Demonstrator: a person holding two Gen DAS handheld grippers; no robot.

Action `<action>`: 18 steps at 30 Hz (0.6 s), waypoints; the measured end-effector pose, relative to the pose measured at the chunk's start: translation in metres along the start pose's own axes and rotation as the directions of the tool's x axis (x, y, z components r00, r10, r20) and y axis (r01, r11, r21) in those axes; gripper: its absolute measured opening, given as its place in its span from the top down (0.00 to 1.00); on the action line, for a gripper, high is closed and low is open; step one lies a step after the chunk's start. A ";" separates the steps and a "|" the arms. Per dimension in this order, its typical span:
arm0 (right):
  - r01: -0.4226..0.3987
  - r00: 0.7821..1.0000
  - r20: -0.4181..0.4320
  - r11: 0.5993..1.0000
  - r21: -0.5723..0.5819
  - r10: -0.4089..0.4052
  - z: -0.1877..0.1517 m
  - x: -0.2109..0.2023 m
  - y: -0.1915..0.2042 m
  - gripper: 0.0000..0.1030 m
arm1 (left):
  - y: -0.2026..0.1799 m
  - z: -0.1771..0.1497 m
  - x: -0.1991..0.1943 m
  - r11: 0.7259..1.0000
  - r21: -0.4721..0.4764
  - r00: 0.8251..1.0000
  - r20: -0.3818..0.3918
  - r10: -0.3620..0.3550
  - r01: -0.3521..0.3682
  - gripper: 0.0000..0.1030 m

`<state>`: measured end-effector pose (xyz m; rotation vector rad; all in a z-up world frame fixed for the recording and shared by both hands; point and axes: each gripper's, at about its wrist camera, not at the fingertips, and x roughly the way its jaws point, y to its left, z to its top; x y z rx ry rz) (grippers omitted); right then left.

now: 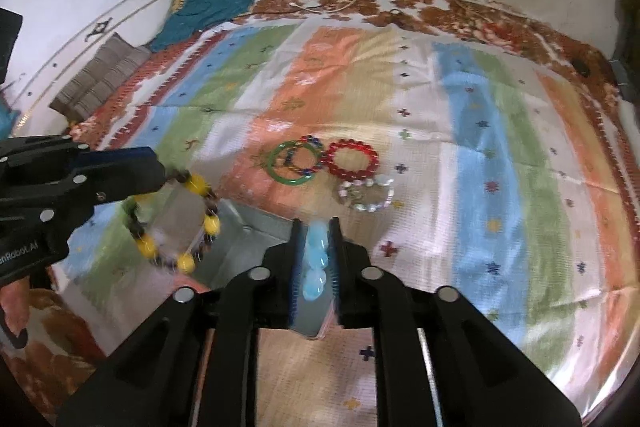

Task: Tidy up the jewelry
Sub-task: 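Open the left tool over the tin while the right releases the blue bracelet inside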

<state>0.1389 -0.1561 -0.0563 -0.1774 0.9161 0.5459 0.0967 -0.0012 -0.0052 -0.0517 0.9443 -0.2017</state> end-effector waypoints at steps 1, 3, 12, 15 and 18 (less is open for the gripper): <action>0.009 1.000 0.002 1.000 0.001 -0.009 0.000 0.000 -0.001 0.65 | 0.002 0.000 0.000 1.000 -0.002 1.000 0.001 0.016 -0.016 0.80; 0.026 1.000 -0.004 1.000 0.012 -0.026 0.000 0.002 -0.005 0.62 | 0.007 0.001 -0.001 0.999 -0.014 0.999 0.012 0.040 -0.040 0.78; 0.049 0.998 -0.035 0.997 0.060 -0.047 0.002 0.012 -0.020 0.62 | 0.030 0.008 0.004 0.991 -0.096 0.995 0.013 0.094 -0.093 0.70; 0.067 0.997 -0.048 0.995 0.076 -0.064 0.005 0.018 -0.026 0.62 | 0.040 0.012 0.018 0.985 -0.120 0.992 -0.014 0.127 -0.128 0.69; 0.085 0.995 -0.060 0.992 0.089 -0.080 0.008 0.025 -0.032 0.60 | 0.047 0.016 0.031 0.979 -0.128 0.987 -0.038 0.157 -0.160 0.67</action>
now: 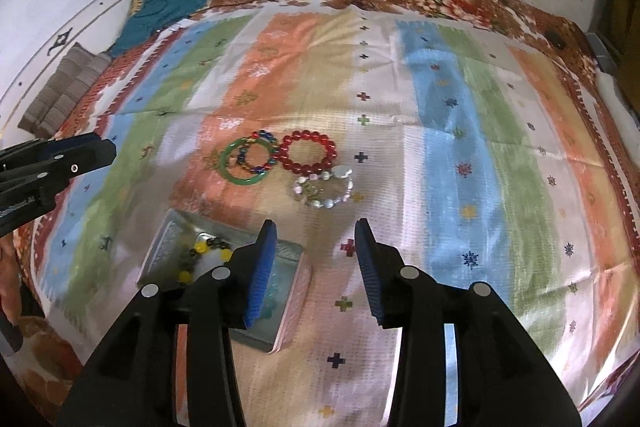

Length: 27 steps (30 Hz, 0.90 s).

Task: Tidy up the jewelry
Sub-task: 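Open the left tool over the tin while the right releases the blue bracelet inside, then move both tools back to the remaining bracelets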

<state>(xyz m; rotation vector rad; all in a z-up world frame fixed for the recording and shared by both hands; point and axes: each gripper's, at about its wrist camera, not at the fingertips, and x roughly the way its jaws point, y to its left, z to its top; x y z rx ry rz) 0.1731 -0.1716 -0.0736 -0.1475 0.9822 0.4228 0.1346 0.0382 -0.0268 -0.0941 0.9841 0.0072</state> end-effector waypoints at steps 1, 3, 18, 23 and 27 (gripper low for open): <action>0.004 1.000 -0.003 1.000 0.003 -0.004 0.001 0.002 -0.002 0.59 | 0.002 0.002 0.006 1.000 -0.006 1.000 -0.008 0.010 -0.010 0.67; 0.006 1.000 -0.015 1.000 0.004 -0.006 0.002 0.008 -0.004 0.57 | 0.004 0.007 0.016 1.000 -0.010 0.999 -0.024 0.028 -0.028 0.66; 0.056 0.997 -0.059 0.998 0.003 -0.056 0.014 0.041 -0.010 0.40 | 0.012 0.028 0.070 0.996 0.003 0.992 -0.098 0.084 -0.084 0.58; 0.073 0.994 -0.084 0.997 0.010 -0.072 0.019 0.058 -0.014 0.40 | 0.021 0.030 0.087 0.995 -0.012 0.987 -0.129 0.093 -0.095 0.57; 0.075 0.992 -0.103 0.997 0.029 -0.071 0.023 0.070 -0.019 0.40 | 0.018 0.033 0.097 0.995 0.007 0.985 -0.143 0.098 -0.098 0.53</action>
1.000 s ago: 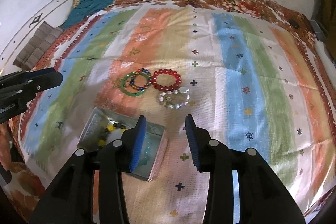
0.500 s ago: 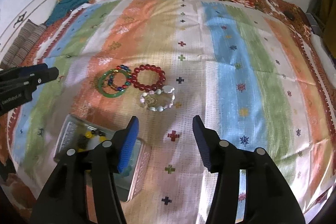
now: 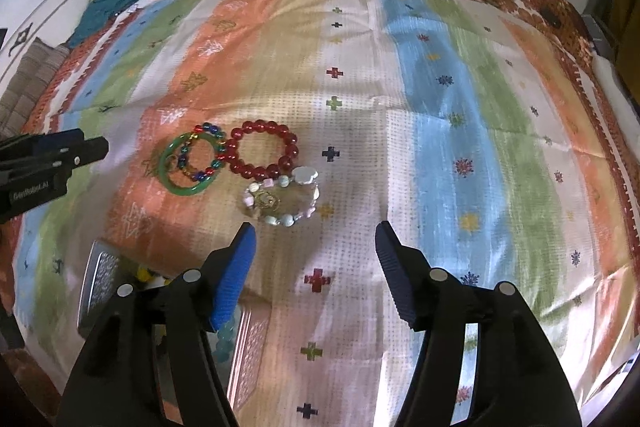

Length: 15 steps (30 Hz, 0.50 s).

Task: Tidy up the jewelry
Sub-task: 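Move both tools back to the remaining bracelets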

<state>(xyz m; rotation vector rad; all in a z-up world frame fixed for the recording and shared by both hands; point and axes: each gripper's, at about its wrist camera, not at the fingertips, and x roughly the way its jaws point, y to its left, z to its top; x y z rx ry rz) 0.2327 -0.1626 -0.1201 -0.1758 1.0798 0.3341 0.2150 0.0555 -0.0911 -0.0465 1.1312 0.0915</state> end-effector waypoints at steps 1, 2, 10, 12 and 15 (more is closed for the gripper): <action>-0.001 1.000 -0.004 1.000 0.003 0.001 0.002 0.003 -0.001 0.40 | -0.001 0.001 0.003 1.000 0.003 1.000 -0.002 0.001 -0.001 0.53; -0.003 1.000 -0.009 1.000 0.006 0.003 0.004 0.006 -0.001 0.40 | -0.001 0.002 0.005 1.000 0.005 1.000 -0.006 0.002 -0.002 0.52; -0.022 0.999 -0.044 1.000 0.016 0.023 0.009 0.024 -0.002 0.40 | -0.005 0.011 0.030 0.999 0.036 0.999 -0.043 0.011 -0.009 0.52; -0.018 0.999 -0.049 1.000 0.014 0.019 0.011 0.029 -0.002 0.40 | -0.005 0.013 0.038 0.999 0.034 0.998 -0.056 0.011 -0.010 0.52; -0.011 0.998 -0.061 1.000 0.018 0.012 0.013 0.037 -0.003 0.40 | -0.005 0.015 0.051 0.999 0.042 0.997 -0.078 0.020 -0.016 0.52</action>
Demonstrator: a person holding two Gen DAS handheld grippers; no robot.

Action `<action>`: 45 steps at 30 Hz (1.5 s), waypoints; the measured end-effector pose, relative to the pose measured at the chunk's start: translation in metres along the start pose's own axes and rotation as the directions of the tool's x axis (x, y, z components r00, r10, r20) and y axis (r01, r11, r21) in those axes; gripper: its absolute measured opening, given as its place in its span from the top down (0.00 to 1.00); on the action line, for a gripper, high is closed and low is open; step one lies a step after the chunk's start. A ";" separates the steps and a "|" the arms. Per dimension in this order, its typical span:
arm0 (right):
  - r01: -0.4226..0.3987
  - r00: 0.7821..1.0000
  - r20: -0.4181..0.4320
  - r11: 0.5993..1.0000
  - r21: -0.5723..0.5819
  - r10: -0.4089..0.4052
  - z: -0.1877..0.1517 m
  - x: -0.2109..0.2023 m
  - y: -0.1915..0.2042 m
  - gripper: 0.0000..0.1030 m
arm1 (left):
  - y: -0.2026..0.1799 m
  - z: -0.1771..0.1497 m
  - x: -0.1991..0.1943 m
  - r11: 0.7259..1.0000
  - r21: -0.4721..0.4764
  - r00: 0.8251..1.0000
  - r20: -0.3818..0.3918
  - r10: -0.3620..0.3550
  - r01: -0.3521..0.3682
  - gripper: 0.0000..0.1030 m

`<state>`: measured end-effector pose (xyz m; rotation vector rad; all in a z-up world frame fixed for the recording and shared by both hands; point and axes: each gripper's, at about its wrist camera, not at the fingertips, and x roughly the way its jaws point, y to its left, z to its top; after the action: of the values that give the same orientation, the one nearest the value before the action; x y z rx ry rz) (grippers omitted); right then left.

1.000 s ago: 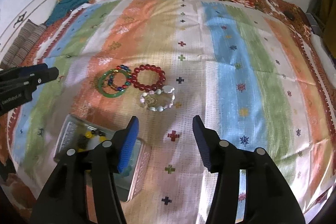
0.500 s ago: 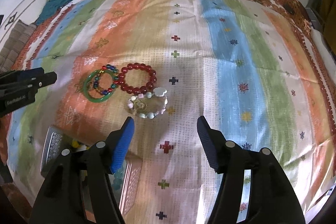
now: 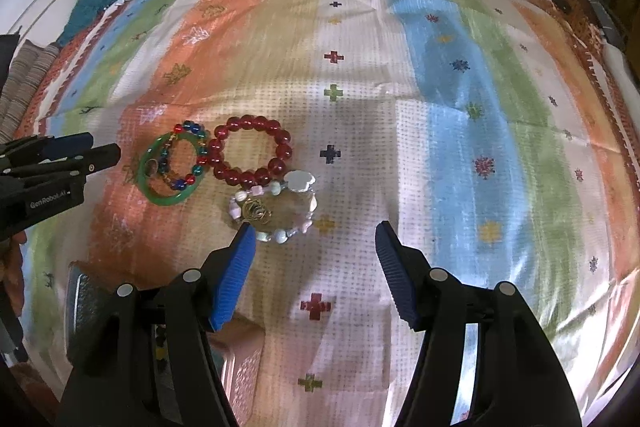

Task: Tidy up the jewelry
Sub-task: 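Move both tools back to the remaining bracelets, then grasp the green jade bangle with the left tool while the right grasps the white bracelet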

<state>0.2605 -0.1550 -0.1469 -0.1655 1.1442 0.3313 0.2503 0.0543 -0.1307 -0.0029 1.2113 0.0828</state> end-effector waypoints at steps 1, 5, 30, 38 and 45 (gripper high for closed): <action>0.003 1.000 -0.004 1.000 0.001 -0.003 0.001 0.003 0.000 0.40 | 0.000 0.001 0.003 1.000 0.003 1.000 -0.005 0.002 -0.002 0.52; 0.017 1.000 -0.020 1.000 0.003 -0.017 0.005 0.014 -0.003 0.40 | 0.002 0.004 0.014 1.000 0.005 1.000 -0.020 0.010 -0.010 0.52; 0.063 0.995 -0.079 0.998 -0.031 -0.066 0.018 0.054 -0.002 0.49 | 0.002 0.018 0.053 0.999 0.025 0.999 -0.042 -0.023 0.024 0.57; 0.067 0.994 -0.079 0.994 -0.087 -0.073 0.018 0.058 0.005 0.81 | -0.006 0.010 0.057 0.996 0.090 0.999 -0.038 0.002 0.001 0.82; 0.049 0.995 -0.075 0.992 -0.118 -0.058 0.016 0.054 0.007 0.92 | -0.008 0.008 0.052 0.994 0.105 0.999 -0.036 0.016 -0.012 0.93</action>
<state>0.2923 -0.1344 -0.1891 -0.3129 1.1962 0.3461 0.2765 0.0499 -0.1770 0.0961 1.2515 0.0318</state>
